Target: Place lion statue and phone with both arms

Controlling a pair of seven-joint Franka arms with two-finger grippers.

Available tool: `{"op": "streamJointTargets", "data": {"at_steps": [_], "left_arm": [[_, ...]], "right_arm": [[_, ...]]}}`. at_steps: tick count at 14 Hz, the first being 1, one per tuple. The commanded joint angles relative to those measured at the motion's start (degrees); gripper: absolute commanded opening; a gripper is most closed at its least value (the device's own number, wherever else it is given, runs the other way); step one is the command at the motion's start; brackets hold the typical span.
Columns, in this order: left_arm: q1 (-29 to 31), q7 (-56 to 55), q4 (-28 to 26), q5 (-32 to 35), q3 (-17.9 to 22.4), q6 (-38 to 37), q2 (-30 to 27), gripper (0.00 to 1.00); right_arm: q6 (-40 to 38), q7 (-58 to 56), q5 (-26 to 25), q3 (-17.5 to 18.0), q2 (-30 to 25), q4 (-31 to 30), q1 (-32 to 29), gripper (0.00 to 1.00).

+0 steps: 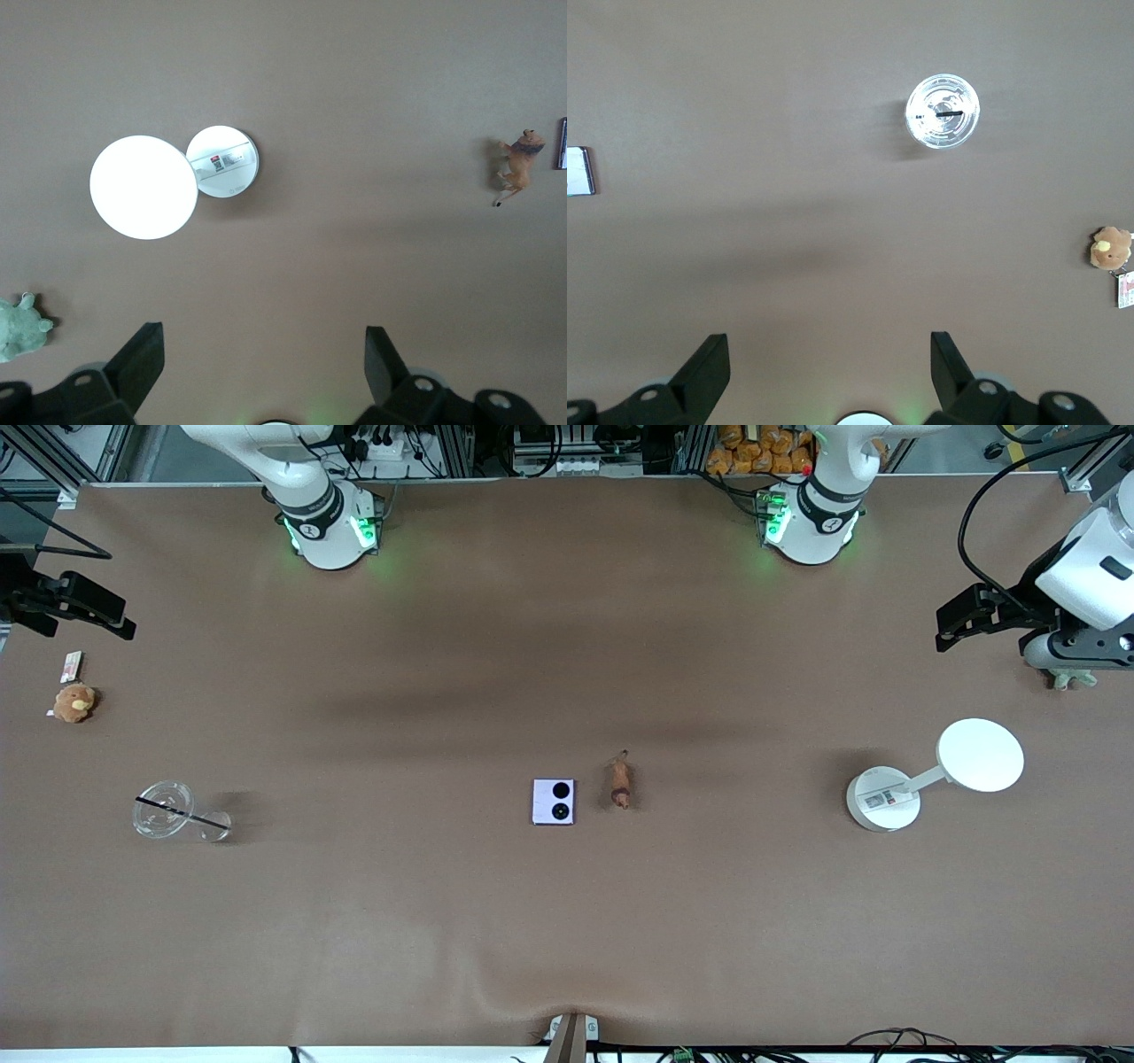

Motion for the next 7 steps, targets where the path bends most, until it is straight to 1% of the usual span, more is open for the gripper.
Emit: {"op": "streamJointTargets", "data": {"at_steps": [1, 7], "left_arm": [[0.45, -0.39, 1.80, -0.07, -0.15, -0.41, 0.68, 1.00], [0.63, -0.13, 1.98, 0.02, 0.46, -0.58, 0.59, 1.00]], "right_arm": [[-0.11, 0.06, -0.62, -0.07, -0.29, 0.66, 0.83, 1.00], [-0.29, 0.15, -0.27, -0.16, -0.20, 1.46, 0.48, 1.00]]}}
